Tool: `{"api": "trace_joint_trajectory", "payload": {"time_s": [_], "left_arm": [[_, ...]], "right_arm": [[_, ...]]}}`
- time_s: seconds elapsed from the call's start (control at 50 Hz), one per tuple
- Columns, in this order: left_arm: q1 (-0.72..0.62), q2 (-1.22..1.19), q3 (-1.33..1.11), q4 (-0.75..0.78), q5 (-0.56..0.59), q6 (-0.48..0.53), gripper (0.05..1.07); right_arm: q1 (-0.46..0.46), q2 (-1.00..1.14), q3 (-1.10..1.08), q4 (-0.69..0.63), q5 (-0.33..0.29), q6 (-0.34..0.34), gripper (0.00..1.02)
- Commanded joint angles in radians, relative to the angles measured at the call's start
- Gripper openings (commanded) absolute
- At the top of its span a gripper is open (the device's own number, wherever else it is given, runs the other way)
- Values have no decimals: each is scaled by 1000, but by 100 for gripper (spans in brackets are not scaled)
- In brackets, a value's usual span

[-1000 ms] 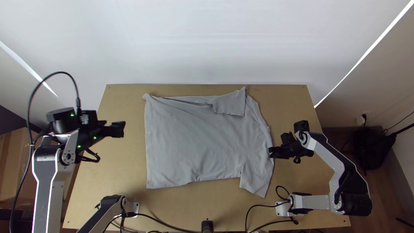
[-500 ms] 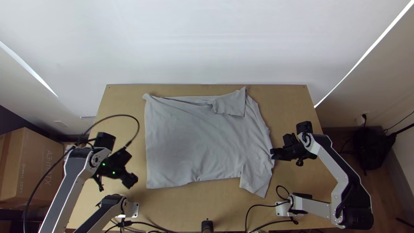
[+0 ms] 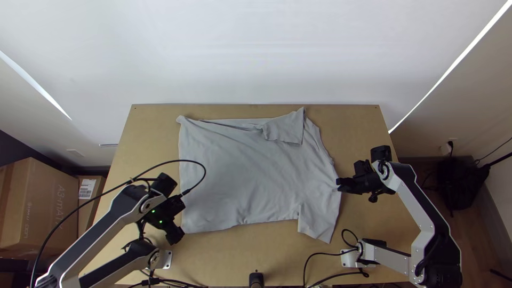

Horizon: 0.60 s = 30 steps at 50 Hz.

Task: Fold the t-shirt

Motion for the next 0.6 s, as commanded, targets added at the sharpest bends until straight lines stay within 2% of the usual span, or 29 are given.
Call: {"api": "trace_joint_trajectory", "payload": {"time_s": [0.0,0.14,0.58], "left_arm": [[-33,110,-15,3,-6,-58,101],[-66,225,-12,3,-19,-75,101],[-152,383,11,97,-19,-107,101]], "right_arm": [[5,-25,16,-14,-1,20,2],[-1,-30,19,-20,-1,22,2],[-10,-48,62,-45,-1,37,2]]}}
